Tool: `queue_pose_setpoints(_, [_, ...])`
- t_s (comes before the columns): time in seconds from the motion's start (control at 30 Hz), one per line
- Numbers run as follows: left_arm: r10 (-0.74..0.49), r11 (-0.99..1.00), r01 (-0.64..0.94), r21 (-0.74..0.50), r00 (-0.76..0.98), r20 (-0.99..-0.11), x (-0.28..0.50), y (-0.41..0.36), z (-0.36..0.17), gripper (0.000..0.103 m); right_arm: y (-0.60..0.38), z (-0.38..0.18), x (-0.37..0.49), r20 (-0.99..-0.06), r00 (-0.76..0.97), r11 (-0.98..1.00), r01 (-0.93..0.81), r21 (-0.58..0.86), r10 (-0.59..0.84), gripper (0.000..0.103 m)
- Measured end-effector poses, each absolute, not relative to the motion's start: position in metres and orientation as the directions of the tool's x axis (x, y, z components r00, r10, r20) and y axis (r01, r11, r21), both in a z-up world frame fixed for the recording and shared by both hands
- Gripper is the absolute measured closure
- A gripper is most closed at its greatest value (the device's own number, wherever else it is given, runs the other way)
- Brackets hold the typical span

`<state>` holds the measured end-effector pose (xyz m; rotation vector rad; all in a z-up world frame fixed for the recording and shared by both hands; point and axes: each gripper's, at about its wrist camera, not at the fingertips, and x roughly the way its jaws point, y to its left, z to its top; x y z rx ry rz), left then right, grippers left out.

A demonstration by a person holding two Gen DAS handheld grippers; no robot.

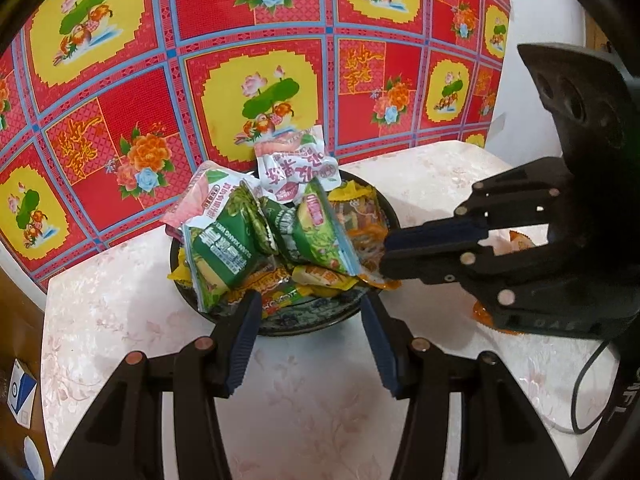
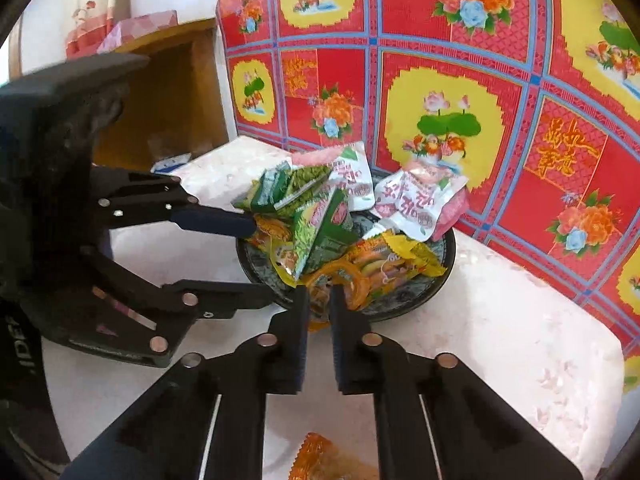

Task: Organize snacks
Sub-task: 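Withdraw both open grippers from the plate toward the purple tin and rice-cracker packet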

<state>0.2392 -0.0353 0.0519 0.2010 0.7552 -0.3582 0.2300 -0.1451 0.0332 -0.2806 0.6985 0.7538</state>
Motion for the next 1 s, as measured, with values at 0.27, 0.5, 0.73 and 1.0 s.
queue_pose_setpoints(0.27, [-0.244,0.919,0.391,0.052,0.667,-0.704,0.239,-0.037,0.051,0.049,-0.129,0.033,0.226,-0.670,0.511,0.681,-0.732,-0.011,0.539,0.096])
queue_pose_setpoints(0.5, [-0.242,0.919,0.391,0.056,0.668,-0.704,0.237,-0.038,0.050,0.049,-0.141,0.044,0.223,-0.659,0.531,0.694,-0.719,-0.018,0.533,0.089])
queue_pose_setpoints(0.73, [-0.248,0.917,0.396,0.050,0.663,-0.706,0.237,-0.037,0.050,0.049,-0.149,0.040,0.228,-0.695,0.516,0.702,-0.712,-0.022,0.501,0.086])
queue_pose_setpoints(1.0, [-0.245,0.916,0.398,0.054,0.662,-0.708,0.237,-0.038,0.050,0.049,-0.144,0.033,0.238,-0.684,0.516,0.724,-0.689,0.026,0.516,0.086])
